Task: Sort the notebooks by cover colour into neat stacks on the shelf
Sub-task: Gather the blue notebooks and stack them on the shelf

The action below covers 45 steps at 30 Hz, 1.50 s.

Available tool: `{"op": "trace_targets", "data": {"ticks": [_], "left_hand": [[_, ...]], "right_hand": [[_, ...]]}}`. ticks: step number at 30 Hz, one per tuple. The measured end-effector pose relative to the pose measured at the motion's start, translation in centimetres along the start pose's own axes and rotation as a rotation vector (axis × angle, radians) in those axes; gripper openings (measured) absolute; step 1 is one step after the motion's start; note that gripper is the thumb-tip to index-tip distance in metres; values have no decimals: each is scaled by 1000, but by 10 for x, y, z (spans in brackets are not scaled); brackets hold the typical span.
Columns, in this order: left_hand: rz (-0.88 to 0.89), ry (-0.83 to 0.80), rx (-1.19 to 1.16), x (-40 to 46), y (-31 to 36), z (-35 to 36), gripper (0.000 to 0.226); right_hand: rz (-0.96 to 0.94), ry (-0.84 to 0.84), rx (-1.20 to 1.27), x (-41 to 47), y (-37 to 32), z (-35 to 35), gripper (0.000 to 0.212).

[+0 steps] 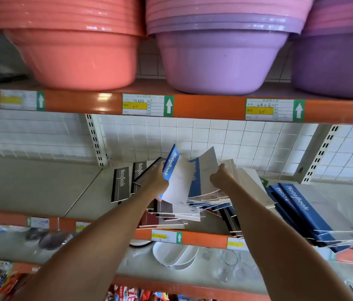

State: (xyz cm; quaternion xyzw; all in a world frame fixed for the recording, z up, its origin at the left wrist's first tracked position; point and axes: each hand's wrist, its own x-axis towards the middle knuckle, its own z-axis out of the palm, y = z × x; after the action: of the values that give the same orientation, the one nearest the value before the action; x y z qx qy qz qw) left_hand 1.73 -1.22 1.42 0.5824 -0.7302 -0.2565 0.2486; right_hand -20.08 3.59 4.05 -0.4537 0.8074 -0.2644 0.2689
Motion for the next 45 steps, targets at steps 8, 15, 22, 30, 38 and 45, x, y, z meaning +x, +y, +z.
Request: {"op": "trace_targets", "data": {"ticks": [8, 15, 22, 30, 38, 45], "left_hand": [[9, -187, -151, -3, 19, -18, 37], [128, -179, -89, -43, 58, 18, 44], [316, -331, -9, -116, 84, 86, 16], [372, -611, -38, -201, 64, 168, 43], [272, -892, -83, -253, 67, 227, 33], [241, -1028, 40, -295, 94, 283, 55]], "right_hand": [[108, 182, 211, -45, 7, -10, 33], [294, 407, 470, -109, 70, -24, 37], [455, 682, 728, -207, 168, -3, 27], [635, 789, 674, -320, 253, 48, 38], [791, 805, 656, -382, 318, 78, 21], [863, 784, 738, -409, 384, 64, 24]]}}
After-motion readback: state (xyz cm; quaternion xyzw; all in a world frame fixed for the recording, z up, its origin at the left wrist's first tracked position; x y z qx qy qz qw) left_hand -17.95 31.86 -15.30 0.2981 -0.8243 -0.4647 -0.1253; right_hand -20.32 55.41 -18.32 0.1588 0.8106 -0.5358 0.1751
